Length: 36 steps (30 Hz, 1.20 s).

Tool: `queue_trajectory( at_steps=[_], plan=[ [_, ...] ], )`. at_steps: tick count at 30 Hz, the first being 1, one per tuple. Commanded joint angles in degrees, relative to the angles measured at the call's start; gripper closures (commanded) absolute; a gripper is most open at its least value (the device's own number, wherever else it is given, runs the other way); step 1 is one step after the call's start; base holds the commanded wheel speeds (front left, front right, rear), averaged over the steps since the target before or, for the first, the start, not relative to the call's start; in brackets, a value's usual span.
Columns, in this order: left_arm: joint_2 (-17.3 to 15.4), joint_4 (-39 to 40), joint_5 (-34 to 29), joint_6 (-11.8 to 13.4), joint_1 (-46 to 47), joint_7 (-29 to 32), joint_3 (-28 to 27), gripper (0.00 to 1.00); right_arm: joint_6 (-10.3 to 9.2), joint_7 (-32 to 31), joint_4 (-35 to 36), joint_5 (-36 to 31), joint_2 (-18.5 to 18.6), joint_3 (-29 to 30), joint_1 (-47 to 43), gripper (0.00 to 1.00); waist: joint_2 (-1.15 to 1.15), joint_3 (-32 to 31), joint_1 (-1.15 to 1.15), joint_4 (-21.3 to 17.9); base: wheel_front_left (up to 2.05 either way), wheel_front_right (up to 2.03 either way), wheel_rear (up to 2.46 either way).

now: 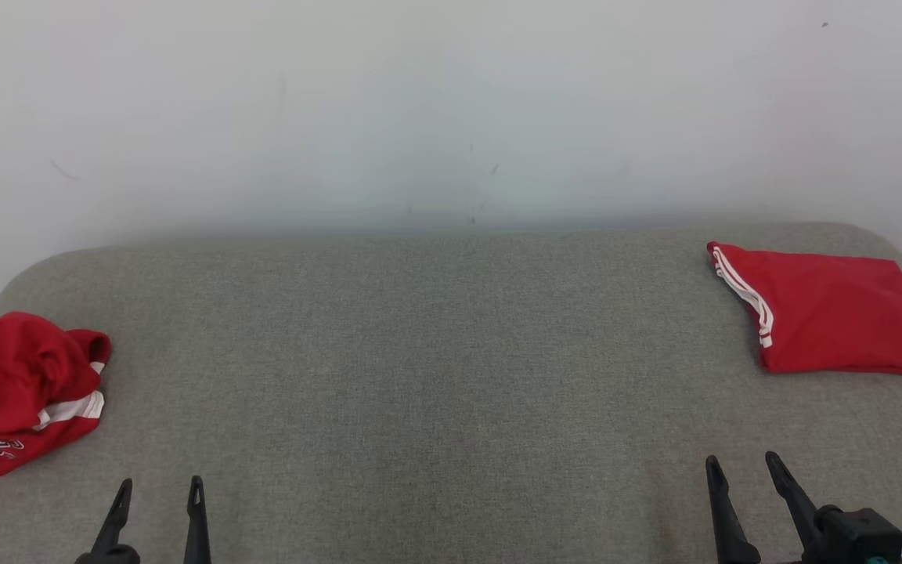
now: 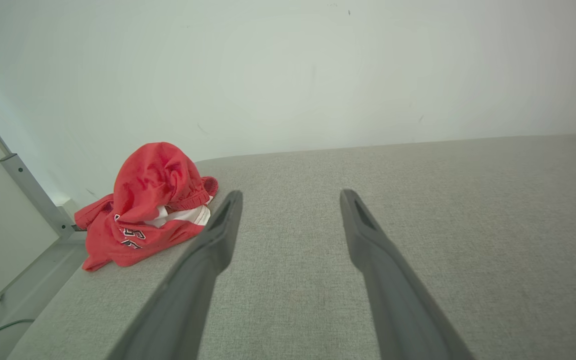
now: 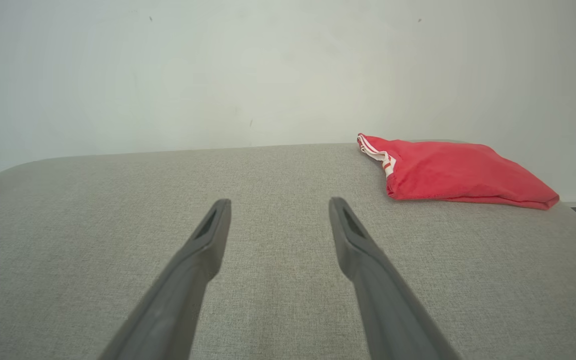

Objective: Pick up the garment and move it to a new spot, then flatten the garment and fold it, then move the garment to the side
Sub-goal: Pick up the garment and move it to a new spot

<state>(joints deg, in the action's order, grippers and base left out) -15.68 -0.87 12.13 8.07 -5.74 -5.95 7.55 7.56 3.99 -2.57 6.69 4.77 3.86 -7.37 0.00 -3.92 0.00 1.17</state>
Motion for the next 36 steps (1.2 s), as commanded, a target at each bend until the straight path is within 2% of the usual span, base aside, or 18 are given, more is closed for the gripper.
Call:
queue_trajectory(
  at_steps=[1,28,36],
  plan=[
    [-0.3,0.2,0.0,0.1,-0.1,0.2,0.1,0.00,-0.13,-0.3,0.5,-0.2,-0.1,0.0,0.0,0.00,0.00,0.0,0.00,0.1,0.00,0.00,0.00],
    [-0.5,0.7,1.2,1.1,0.2,-0.1,0.6,0.00,-0.13,-1.5,2.1,0.3,0.3,0.6,-0.6,0.00,0.00,0.3,0.00,1.0,0.00,0.00,0.00],
    [-0.5,0.4,1.5,1.5,0.7,0.0,0.7,0.00,-0.13,-1.0,1.5,0.7,-0.2,1.3,-1.3,0.00,0.00,0.3,0.00,5.1,0.00,0.00,0.00]
  ],
)
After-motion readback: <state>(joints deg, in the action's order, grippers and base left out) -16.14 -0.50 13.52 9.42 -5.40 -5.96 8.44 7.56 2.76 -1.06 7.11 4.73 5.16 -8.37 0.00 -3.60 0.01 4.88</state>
